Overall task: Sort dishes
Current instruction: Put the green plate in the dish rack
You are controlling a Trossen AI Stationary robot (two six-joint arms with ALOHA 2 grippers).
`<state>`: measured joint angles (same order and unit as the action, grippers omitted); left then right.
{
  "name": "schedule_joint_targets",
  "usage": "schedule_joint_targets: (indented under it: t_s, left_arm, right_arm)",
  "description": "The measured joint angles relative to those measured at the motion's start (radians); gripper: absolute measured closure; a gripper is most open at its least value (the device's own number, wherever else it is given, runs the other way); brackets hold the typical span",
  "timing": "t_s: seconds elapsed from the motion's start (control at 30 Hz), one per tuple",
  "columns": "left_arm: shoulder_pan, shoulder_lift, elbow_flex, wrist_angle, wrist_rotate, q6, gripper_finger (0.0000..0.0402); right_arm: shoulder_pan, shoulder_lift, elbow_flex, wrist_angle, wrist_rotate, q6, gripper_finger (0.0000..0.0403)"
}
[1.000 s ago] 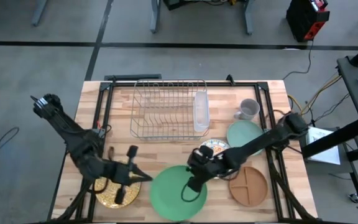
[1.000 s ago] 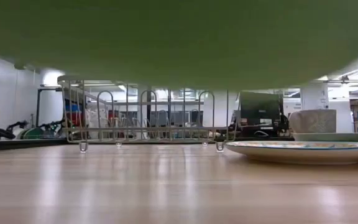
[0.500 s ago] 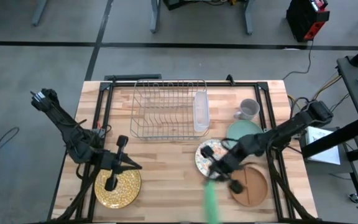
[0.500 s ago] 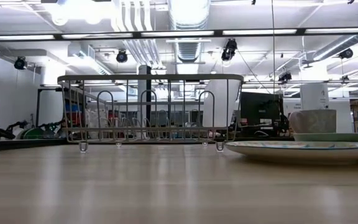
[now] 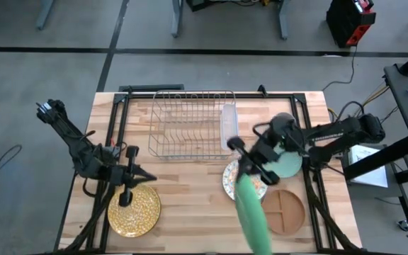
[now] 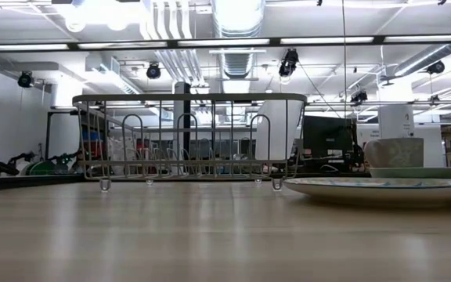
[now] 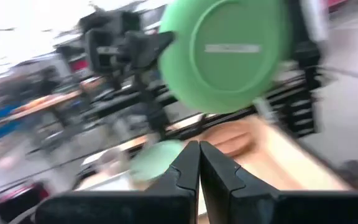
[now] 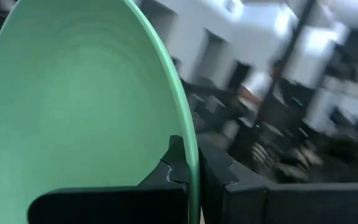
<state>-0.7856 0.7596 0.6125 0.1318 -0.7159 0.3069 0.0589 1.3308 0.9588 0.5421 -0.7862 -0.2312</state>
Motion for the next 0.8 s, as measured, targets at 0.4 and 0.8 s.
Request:
schedule_joint_targets:
  t_s: [0.4,0.8]
  left_arm:
    - [0.0,-0.015,0.017,-0.035,-0.191,-0.05,0.0401]
    - [-0.003,-0.023,0.025,-0.037,-0.405,-0.135,0.0401]
  right_arm:
    - [-0.136,0.038,0.332,-0.657,0.369,-0.49,0.0403]
    - [-0.223,0.045,0.377,-0.66,0.513,-1.112,0.0403]
